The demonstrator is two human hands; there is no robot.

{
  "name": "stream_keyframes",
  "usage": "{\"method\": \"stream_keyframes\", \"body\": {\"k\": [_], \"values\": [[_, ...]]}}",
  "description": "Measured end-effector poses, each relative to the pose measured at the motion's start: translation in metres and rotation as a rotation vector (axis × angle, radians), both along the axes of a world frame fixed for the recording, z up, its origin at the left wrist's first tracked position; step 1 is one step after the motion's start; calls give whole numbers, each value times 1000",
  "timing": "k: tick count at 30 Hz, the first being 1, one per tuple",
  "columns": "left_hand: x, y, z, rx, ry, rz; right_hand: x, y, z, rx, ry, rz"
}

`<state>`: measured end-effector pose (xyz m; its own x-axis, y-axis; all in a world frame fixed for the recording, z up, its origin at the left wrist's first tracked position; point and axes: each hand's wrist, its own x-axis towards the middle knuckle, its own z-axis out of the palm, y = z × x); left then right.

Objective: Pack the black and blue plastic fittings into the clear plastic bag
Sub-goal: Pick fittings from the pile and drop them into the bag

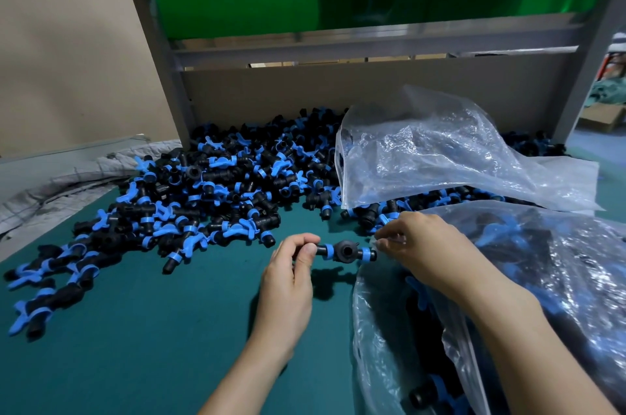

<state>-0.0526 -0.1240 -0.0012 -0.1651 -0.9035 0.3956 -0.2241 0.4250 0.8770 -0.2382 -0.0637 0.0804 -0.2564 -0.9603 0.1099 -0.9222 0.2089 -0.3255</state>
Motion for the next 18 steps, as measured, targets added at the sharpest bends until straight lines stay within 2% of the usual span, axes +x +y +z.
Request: {"method": "stream_keyframes", "body": {"k": [2, 5, 9, 12, 14, 18], "values": [[0, 5, 4, 24, 47, -6, 1, 0, 2, -71, -62, 1], [-5, 20, 11, 113, 233, -29, 3, -2, 8, -240, -215, 21], [-32, 45, 19, 325, 467, -133, 8, -1, 21, -453, -385, 48], [-63, 55, 29, 485, 578, -244, 8, 1, 27, -508, -437, 80], [-82, 54, 37, 527, 596, -291, 6, 4, 30, -530, -461, 82], [-97, 44, 48, 479, 555, -324, 1, 10, 37, -597, -523, 76]]}}
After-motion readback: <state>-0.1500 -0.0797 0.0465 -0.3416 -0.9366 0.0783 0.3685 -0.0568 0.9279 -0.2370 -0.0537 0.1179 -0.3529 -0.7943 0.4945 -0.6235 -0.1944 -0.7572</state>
